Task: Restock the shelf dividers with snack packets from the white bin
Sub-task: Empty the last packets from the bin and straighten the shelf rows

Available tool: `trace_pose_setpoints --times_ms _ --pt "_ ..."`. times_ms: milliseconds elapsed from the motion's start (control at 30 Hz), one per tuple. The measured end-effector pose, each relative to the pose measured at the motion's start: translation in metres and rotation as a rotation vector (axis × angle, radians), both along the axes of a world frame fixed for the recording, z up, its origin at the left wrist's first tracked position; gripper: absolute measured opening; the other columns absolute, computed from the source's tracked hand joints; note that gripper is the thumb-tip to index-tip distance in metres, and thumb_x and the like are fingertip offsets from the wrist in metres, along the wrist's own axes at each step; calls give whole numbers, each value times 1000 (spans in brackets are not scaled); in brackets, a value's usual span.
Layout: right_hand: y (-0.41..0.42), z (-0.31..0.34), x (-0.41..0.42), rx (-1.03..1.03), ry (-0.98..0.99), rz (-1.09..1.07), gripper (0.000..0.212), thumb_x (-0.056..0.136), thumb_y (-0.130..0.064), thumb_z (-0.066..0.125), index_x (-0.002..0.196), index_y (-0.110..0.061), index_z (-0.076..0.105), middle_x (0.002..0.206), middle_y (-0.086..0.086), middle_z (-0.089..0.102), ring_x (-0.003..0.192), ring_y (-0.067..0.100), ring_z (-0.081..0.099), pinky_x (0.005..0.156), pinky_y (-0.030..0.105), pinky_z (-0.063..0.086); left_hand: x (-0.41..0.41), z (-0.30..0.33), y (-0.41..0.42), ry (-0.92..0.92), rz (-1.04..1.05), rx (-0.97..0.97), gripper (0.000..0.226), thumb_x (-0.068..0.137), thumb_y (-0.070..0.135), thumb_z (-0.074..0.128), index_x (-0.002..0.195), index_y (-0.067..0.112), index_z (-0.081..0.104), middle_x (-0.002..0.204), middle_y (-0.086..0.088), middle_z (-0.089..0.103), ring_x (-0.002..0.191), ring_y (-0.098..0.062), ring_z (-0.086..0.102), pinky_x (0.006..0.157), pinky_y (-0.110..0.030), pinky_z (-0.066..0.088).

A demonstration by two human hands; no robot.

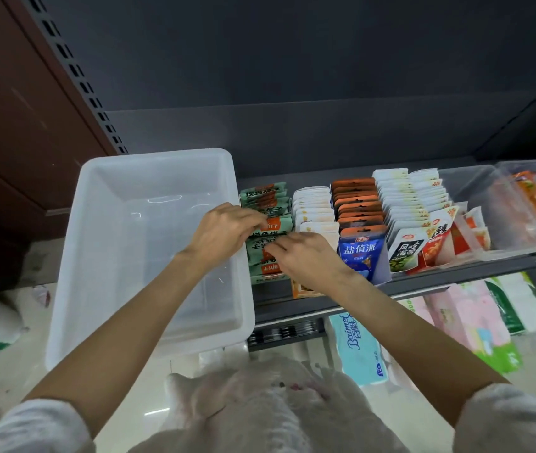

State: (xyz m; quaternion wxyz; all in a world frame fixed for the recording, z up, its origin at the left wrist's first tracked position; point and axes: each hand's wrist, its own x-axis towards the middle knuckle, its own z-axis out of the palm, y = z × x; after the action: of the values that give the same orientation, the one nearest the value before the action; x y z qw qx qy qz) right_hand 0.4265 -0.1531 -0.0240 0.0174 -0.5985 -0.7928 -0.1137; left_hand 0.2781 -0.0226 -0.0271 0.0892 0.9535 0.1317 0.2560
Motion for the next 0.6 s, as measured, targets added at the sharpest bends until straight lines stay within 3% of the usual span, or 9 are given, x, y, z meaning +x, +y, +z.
trace_pose_setpoints --times_ms 133,200,300,367,467,533,600 --pt "12 -4 -4 -6 -93 -22 21 63 -5 72 81 -14 66 69 2 67 61 18 62 57 28 49 1 1 1 27 17 12 24 76 3 72 96 16 73 97 3 73 82 -19 69 71 -29 55" --pt "14 -3 -6 -32 -112 -53 18 63 -6 74 77 -14 66 63 1 66 58 18 63 61 27 49 0 5 -1 47 36 -20 17 85 19 65 100 18 72 100 4 71 87 -17 68 72 -28 54" --pt "20 4 -5 -50 -72 -121 18 56 -11 80 68 -17 68 52 -3 62 46 14 60 57 22 47 -6 15 -4 170 69 -147 50 85 58 46 114 22 65 113 5 67 100 -15 63 82 -28 50" --pt "26 10 -5 -62 -21 -196 23 52 -18 86 66 -19 67 46 -6 59 39 14 56 50 19 43 -9 20 -4 252 64 -163 64 78 66 51 124 23 58 122 2 62 108 -17 59 87 -31 48" --pt "30 13 -5 -37 76 -312 20 62 -23 84 74 -18 69 53 -3 63 46 19 62 48 21 43 -7 18 -3 278 81 -125 56 78 43 70 126 19 54 125 -2 60 111 -21 58 87 -35 49" --pt "29 13 -4 -3 182 -322 15 71 -16 78 82 -14 67 66 1 67 58 22 66 53 25 47 -3 13 -2 197 82 -89 36 77 21 74 110 14 62 108 -4 67 93 -25 65 74 -34 53" --pt "22 14 -2 132 221 -256 19 69 -8 76 83 -14 66 74 1 68 65 19 64 57 26 49 1 10 -1 134 79 -93 21 75 10 75 94 12 66 89 -4 69 76 -24 67 64 -30 53"
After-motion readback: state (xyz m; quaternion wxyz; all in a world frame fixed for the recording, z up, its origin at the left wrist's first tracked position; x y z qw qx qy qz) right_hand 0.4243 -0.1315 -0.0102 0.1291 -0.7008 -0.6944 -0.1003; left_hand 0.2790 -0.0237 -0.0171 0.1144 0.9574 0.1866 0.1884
